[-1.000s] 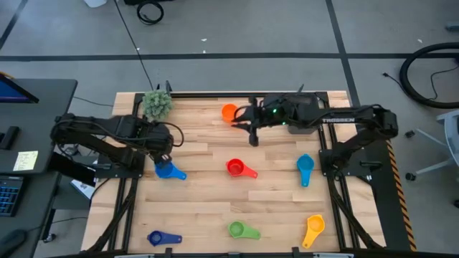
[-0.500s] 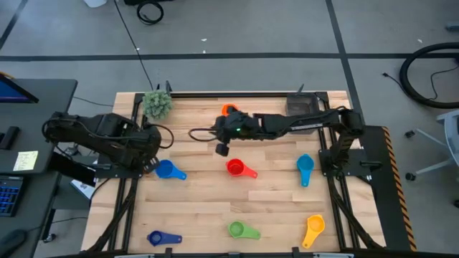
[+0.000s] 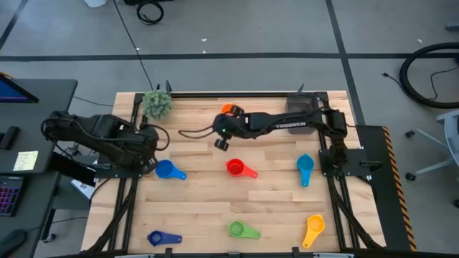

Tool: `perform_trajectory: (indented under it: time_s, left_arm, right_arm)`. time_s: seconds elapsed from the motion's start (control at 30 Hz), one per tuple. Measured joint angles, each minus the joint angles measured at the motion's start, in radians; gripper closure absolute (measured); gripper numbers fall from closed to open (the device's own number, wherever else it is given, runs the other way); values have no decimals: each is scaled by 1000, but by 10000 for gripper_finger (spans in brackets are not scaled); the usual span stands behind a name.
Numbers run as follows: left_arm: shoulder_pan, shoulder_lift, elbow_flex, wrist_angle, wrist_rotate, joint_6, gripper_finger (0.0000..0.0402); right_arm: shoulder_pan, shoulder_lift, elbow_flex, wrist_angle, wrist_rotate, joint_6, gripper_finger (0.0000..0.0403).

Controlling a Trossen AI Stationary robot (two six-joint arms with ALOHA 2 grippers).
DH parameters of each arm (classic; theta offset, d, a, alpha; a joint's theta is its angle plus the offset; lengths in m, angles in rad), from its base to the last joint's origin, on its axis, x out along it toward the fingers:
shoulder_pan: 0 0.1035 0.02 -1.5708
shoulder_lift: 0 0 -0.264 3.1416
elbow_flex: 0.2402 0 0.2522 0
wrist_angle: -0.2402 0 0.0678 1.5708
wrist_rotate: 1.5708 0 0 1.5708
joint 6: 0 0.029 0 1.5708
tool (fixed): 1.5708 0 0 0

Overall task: Nest measuring cups in basket
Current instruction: Prepare the orange measuring cup

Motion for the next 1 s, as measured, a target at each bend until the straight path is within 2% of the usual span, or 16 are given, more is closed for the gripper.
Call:
perform_trajectory:
  time_s: [0.07,0.17,0.33,0.5,0.77,1.0]
  left_arm:
    - [0,0,0,0,-2,-19,289]
    - [0,0,0,2,-2,-54,289]
    - [0,0,0,2,3,-128,289]
    - [0,1,0,3,35,-191,289]
    - [0,0,0,5,36,-228,289]
    - [0,0,0,5,36,-242,289]
  right_arm:
    - [-14,-1,1,6,51,-34,322]
    - [-37,-1,1,-7,58,-52,322]
    - [-91,10,1,-67,-6,-12,322]
    - [-155,38,-3,-98,-159,14,322]
    - [-187,91,-3,-63,-209,-65,322]
    - [-194,139,-4,-38,-202,-82,322]
